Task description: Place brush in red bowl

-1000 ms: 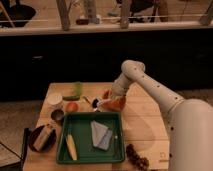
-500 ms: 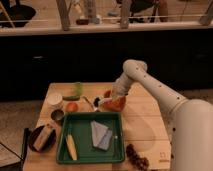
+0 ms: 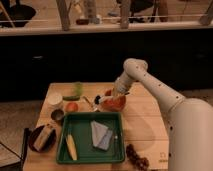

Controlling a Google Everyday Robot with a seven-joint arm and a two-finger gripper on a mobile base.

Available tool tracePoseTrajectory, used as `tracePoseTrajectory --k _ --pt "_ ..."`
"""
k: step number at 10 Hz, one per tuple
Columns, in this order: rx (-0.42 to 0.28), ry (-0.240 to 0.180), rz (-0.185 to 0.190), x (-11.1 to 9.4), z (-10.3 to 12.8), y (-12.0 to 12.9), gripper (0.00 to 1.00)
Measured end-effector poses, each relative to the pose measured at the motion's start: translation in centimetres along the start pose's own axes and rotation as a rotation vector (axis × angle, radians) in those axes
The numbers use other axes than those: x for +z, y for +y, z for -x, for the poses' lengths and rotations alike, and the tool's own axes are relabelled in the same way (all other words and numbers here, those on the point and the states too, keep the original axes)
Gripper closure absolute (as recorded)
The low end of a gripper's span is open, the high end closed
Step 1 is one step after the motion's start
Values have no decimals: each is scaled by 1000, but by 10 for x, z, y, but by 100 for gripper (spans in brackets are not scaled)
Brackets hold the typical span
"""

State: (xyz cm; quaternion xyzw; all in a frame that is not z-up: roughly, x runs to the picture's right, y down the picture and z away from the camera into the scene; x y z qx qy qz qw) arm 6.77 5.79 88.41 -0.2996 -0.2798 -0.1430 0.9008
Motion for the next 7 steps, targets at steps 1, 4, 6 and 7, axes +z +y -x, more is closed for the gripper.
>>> tracePoseTrajectory --k 1,4,6,7 --pt "9 0 1 0 -2 0 56" --pt "25 -1 1 0 -8 1 24" --pt "31 0 0 -1 -10 0 20" --pt "31 2 2 -1 -11 0 20"
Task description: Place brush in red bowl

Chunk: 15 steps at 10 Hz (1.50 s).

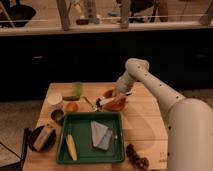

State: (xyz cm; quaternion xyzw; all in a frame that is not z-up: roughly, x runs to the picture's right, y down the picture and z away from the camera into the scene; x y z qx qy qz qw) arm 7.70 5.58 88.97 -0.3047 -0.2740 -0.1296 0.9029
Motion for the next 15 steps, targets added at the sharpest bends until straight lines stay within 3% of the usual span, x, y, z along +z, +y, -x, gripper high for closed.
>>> tracePoseTrajectory --k 15 --pt "-51 -22 27 1 3 -6 20"
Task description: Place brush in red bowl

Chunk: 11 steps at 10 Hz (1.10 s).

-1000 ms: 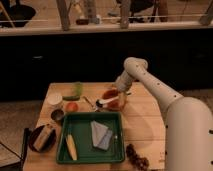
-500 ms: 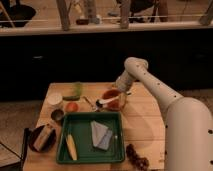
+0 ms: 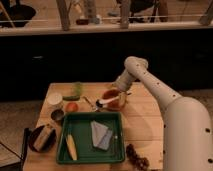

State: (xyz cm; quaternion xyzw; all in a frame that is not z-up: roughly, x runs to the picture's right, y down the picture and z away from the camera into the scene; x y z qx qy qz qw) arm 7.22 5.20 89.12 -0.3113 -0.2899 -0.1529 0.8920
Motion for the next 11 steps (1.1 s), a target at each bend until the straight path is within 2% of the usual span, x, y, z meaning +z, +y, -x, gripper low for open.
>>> tracePoseTrajectory --k 11 --pt "-3 4 -2 -3 -2 0 20"
